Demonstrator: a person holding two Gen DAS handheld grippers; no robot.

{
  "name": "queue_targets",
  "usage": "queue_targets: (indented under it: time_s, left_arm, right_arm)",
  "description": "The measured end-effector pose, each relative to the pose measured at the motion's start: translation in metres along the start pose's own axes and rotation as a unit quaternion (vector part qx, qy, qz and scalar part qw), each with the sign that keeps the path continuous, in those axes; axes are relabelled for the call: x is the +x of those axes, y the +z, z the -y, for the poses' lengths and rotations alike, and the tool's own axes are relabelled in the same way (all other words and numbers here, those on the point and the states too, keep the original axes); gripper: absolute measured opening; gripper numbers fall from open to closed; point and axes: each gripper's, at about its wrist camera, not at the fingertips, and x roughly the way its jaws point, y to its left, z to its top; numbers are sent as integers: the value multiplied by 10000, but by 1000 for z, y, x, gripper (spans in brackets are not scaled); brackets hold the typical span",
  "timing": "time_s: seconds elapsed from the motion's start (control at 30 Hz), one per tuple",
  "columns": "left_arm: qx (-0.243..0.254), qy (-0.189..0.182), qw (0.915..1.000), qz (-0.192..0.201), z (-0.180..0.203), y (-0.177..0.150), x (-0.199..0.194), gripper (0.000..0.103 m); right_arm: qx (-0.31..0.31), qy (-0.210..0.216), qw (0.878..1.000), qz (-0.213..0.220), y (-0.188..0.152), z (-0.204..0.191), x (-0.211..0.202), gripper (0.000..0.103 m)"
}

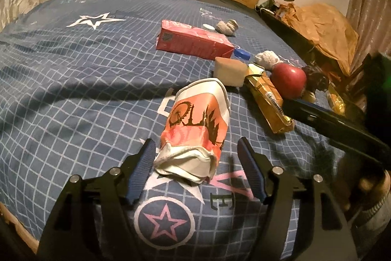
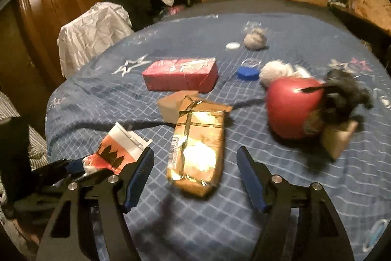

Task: Collect trash
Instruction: 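Carry the paper cup and gold packet over the white bucket with both tools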

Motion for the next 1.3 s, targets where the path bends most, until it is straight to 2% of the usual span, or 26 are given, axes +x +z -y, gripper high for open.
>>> queue_targets:
  time_s: [0.03, 0.07, 0.1, 0.13, 0.17, 0.23, 0.37, 0.53, 0.7, 0.9, 1.3]
  left_arm:
    - [52, 35, 10000, 0, 1, 0, 1, 68]
    - [108, 67, 9999, 9, 2, -1, 2, 67]
    - [156, 90, 9998, 17, 3, -1, 3, 66]
    - [185, 176, 9997, 39, 3, -1, 4, 53]
    - [167, 232, 9996, 39, 2, -1, 5, 44]
    - [10, 116, 9999, 47, -5, 2, 3, 40]
    - [-63, 161, 9998, 74, -5, 2, -6, 40]
    - [55, 150, 9997, 180, 8, -1, -24, 40]
    - [26, 222, 9997, 103, 23, -6, -27, 40]
    - [226, 443, 9987, 57, 50, -14, -30, 40]
    - [699, 797, 9943, 114, 90, -29, -43, 40]
  right_arm:
    - [-13, -24, 9999, -101, 1, 0, 8, 69]
    - [2, -135, 9996, -246, 0, 1, 19, 48]
    - [109, -113, 9992, -368, -2, 5, 26, 49]
    - [202, -44, 9991, -368, -2, 8, 27, 48]
    - [248, -19, 9993, -280, -3, 9, 25, 48]
    - [270, -42, 9995, -138, -3, 10, 18, 48]
    - [200, -32, 9998, 58, -14, -1, -6, 48]
    - [-2, -171, 9997, 168, -47, -15, -48, 48]
    - [252, -267, 9989, 277, -75, -5, -84, 48]
    - [337, -363, 9981, 374, -101, -2, -113, 48]
    - [322, -395, 9958, 758, -120, -6, -152, 48]
